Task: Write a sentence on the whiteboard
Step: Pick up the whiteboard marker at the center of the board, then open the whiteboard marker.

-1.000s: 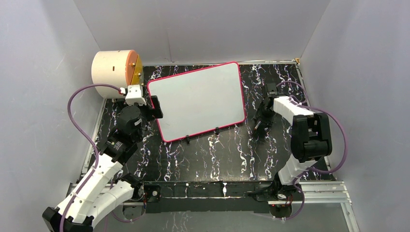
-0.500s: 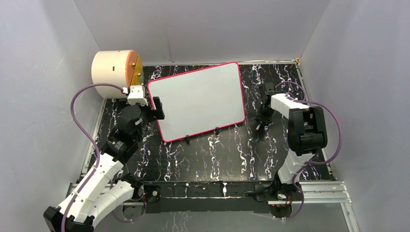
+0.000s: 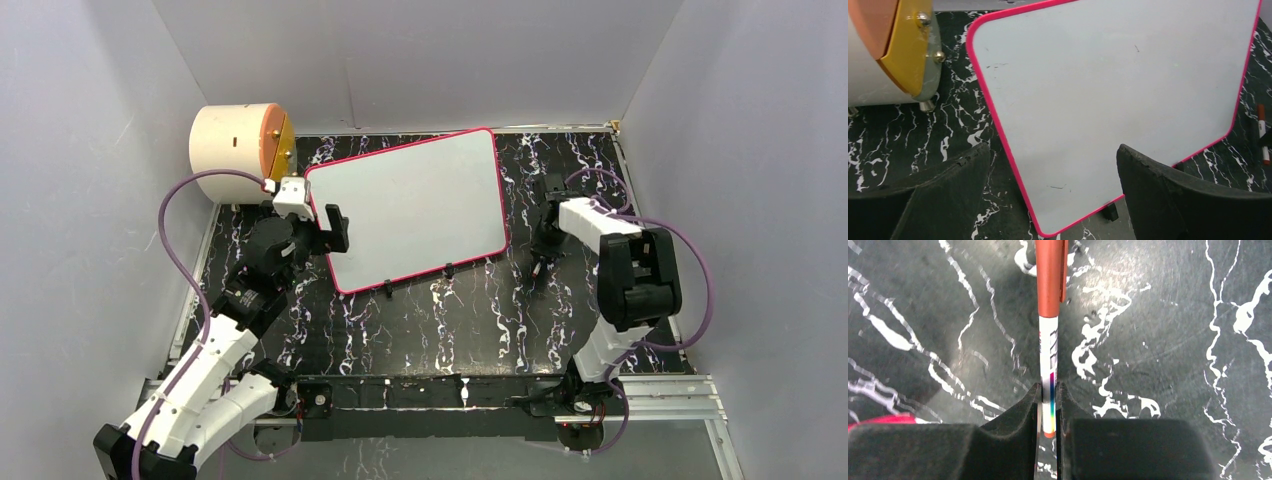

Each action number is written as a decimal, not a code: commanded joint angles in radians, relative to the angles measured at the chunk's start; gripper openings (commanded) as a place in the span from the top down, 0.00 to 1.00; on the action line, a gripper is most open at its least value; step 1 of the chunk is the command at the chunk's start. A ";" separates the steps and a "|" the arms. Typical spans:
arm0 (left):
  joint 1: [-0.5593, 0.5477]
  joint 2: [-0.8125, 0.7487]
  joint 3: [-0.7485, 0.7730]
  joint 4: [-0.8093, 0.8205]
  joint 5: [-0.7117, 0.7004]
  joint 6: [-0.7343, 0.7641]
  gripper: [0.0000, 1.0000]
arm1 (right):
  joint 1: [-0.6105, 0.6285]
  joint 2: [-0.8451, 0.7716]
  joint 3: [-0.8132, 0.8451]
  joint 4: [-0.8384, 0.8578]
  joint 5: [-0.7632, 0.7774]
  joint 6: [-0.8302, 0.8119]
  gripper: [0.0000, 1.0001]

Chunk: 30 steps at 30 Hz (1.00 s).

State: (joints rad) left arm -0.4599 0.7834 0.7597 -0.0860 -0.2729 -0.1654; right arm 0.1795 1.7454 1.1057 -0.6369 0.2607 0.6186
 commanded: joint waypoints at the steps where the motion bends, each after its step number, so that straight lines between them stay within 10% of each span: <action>1: 0.004 -0.003 0.002 0.023 0.094 -0.007 0.07 | 0.050 -0.125 0.007 -0.045 0.040 -0.053 0.96; 17: 0.004 0.004 0.044 -0.121 0.357 -0.185 0.09 | 0.440 -0.300 0.154 -0.181 0.034 -0.263 1.00; 30: 0.004 0.095 0.099 -0.142 0.536 -0.342 0.13 | 0.619 -0.398 0.163 -0.039 -0.335 -0.584 1.00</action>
State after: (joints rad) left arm -0.4599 0.8589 0.8124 -0.2279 0.1806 -0.4500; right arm 0.7650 1.3533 1.2163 -0.7258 0.0727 0.1753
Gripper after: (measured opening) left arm 0.877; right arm 0.198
